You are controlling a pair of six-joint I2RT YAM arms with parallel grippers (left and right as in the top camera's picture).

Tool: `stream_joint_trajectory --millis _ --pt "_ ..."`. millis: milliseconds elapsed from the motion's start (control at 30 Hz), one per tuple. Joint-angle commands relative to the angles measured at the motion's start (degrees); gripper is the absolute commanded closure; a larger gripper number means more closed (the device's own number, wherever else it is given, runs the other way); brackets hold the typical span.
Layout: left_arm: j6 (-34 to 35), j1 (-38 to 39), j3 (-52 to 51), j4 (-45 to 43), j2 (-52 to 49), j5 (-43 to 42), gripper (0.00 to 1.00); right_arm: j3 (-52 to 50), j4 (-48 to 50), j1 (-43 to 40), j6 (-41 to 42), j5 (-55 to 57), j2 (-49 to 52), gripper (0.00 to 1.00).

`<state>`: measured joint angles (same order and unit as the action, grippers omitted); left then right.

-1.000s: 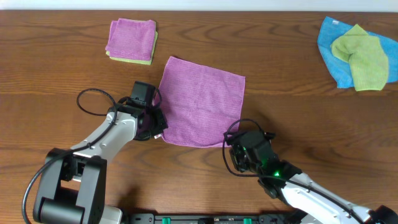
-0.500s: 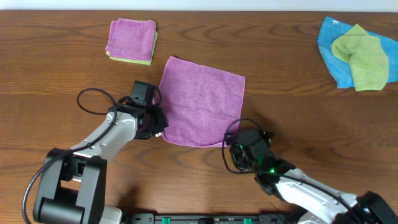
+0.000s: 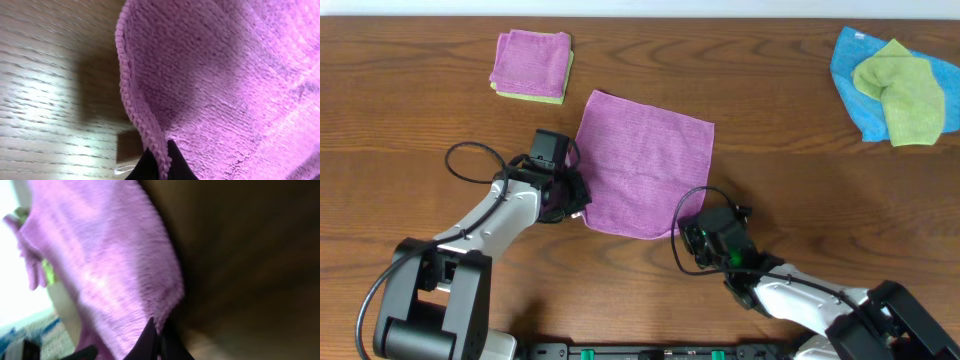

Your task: Fold the cloth

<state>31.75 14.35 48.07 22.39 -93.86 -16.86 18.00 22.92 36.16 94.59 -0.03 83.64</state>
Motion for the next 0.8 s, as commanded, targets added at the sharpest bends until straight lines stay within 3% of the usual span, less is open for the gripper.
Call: stream_joint_trajectory --millis 0,167,300,433,767 --pt "-0.15 -0.07 0.94 0.04 0.35 -4.11 0.94 0.09 2.45 -2.54 -10.69 -4.68 -1.14 0.98" --pt "-0.48 -0.09 4.52 2.58 1.86 -4.81 0.94 0.33 0.07 -8.52 -17.22 -12.35 -5.33 0.98" --pt "-0.5 -0.09 7.61 6.12 2.29 -0.42 0.94 0.33 -6.08 -12.02 -20.13 -13.11 -8.9 0.98" --pt "2.03 0.76 8.0 6.08 2.27 -1.44 0.94 0.33 -7.93 -13.66 -22.27 -13.11 -10.27 0.99" --pt "7.23 12.46 8.0 0.7 2.27 1.01 0.94 1.11 -9.25 -17.86 -32.09 -15.23 -10.25 0.99"
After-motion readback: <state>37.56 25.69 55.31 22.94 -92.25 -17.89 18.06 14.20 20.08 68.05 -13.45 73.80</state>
